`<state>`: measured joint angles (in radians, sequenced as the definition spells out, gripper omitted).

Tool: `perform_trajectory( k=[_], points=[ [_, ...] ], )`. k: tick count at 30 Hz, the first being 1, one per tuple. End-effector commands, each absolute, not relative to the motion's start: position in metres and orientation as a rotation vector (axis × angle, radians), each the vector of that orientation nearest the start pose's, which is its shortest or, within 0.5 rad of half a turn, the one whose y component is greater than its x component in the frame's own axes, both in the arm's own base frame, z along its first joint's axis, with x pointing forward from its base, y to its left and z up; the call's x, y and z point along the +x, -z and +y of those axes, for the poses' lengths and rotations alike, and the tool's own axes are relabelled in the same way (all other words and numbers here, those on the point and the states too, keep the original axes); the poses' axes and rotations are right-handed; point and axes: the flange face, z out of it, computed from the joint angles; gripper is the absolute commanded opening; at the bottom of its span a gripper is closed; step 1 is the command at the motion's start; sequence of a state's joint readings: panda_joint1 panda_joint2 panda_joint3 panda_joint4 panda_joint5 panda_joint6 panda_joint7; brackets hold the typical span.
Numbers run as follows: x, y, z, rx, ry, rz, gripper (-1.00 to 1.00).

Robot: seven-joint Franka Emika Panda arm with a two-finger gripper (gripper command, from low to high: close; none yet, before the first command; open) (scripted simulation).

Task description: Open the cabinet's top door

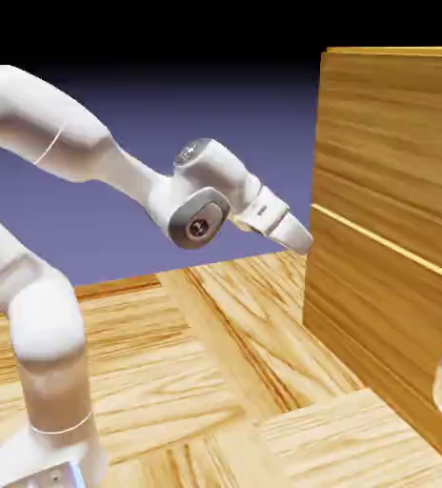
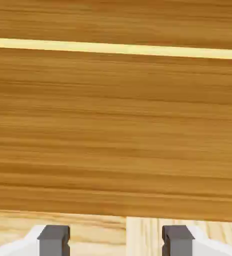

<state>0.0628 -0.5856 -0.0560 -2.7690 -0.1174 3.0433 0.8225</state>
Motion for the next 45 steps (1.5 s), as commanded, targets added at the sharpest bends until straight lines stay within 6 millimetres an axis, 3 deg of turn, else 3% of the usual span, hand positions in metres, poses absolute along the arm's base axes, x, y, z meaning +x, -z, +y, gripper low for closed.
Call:
perform_trajectory(
  k=[1,13,24,35,45],
  points=[
    [0.395,-0.495,0.013,-2.425,1.132,0.888,0.0],
    [0.394,-0.599,0.017,-2.204,1.384,0.733,0.0],
    [0.386,-0.663,-0.01,-1.997,1.552,0.646,0.0],
    [0.388,-0.687,-0.062,-1.827,1.661,0.609,0.0],
    [0.41,-0.672,-0.124,-1.733,1.718,0.614,0.0]
  ],
)
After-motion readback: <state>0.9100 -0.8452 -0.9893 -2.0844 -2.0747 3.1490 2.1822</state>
